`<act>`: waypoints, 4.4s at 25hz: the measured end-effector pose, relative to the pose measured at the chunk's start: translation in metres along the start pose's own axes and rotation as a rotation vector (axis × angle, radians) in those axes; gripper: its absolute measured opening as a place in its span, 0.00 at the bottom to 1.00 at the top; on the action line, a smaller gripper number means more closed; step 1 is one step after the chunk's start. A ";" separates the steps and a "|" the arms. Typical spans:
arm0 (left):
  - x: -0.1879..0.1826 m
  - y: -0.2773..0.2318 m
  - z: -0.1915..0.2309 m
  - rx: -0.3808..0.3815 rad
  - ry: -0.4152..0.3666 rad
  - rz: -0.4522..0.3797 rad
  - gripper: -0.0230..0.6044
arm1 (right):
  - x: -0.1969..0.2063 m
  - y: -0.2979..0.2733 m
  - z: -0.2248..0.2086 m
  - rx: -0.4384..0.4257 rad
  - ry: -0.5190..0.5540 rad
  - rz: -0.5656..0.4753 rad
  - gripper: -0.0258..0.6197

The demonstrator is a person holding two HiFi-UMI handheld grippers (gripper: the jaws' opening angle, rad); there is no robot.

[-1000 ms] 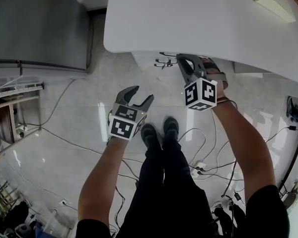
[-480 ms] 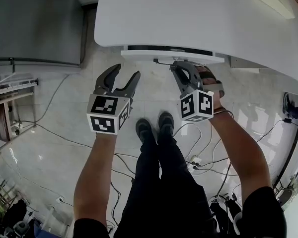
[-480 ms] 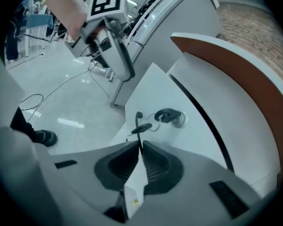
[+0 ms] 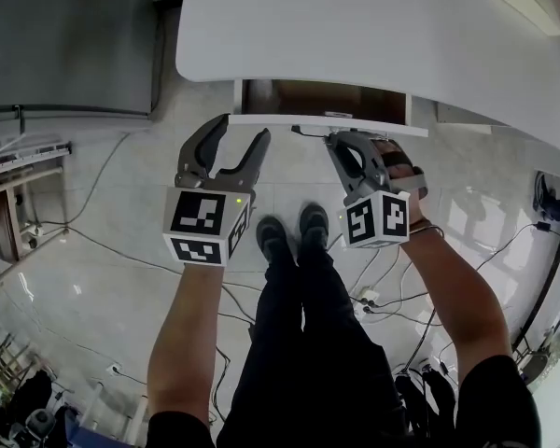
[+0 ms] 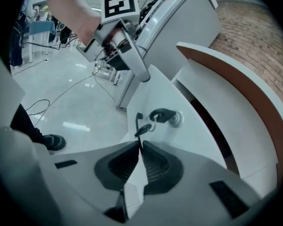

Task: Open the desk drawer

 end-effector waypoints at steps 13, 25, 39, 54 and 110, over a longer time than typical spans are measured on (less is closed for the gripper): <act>0.033 0.023 -0.014 -0.019 -0.003 0.016 0.42 | -0.007 0.008 0.037 -0.023 -0.076 0.027 0.09; 0.083 0.030 -0.020 -0.013 0.011 0.097 0.42 | 0.003 -0.005 0.081 0.097 -0.001 0.077 0.09; 0.110 0.024 -0.016 -0.014 0.065 0.151 0.43 | -0.001 -0.022 0.119 0.052 -0.237 0.081 0.06; 0.081 0.086 -0.019 -0.141 0.271 0.143 0.42 | -0.009 0.100 0.105 -0.026 -0.397 0.060 0.06; -0.264 0.189 -0.189 -0.099 0.080 -0.153 0.08 | -0.011 0.350 -0.210 0.138 -0.672 -0.346 0.06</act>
Point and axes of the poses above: the fingertips, and each gripper's own axes: y backward along the fingers, z to its left, x out of its underside, the point moved 2 cm from there along y, backward along the fingers, and after that the axes turned 9 degrees about y, right-handed, at the moved point
